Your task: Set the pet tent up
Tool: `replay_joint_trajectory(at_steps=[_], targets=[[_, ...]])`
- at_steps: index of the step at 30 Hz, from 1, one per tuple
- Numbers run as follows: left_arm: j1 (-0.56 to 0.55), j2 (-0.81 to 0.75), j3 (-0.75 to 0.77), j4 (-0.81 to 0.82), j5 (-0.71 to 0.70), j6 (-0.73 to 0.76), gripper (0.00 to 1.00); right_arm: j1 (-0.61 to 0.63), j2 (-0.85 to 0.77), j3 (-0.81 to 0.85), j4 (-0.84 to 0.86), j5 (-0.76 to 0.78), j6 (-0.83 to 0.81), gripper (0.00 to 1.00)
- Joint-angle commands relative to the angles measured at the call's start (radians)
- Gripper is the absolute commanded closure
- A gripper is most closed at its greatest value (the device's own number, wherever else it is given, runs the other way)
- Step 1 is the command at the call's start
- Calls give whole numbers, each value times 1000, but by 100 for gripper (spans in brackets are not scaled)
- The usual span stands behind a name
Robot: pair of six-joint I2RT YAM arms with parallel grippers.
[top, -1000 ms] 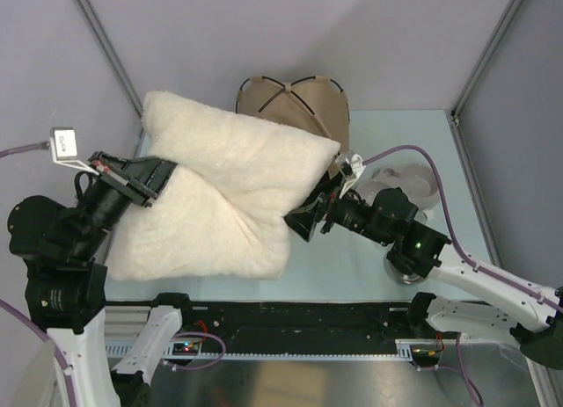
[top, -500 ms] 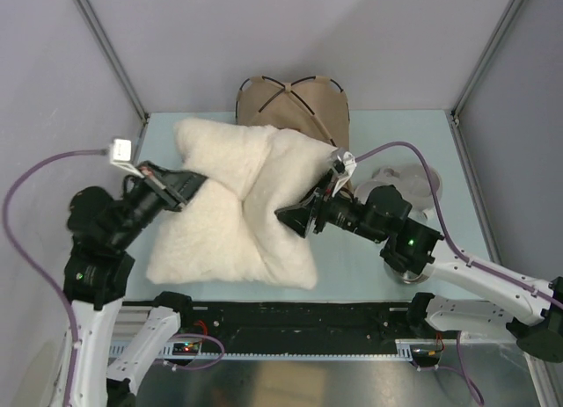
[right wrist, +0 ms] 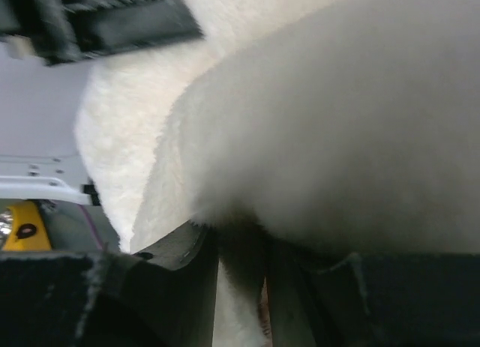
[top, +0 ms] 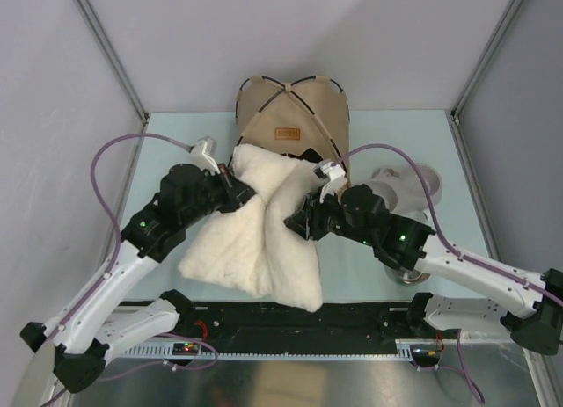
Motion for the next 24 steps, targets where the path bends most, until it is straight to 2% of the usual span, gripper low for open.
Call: replay_joint_trajectory(at_steps=[1,7,13,24], targets=[[-81,41,-6,112,-19,-14,100,9,50,-12,-37,93,45,70],[-128,80,-72,128,-113,-56,100,-20,95,-16,-67,208,57,75],[-133,143,-111,129,-157,-107,100,-87,134,-16,-17,199,46,82],[-133,442,78,121,-132,-5,100,-172,227,-3,81,101,45,97]])
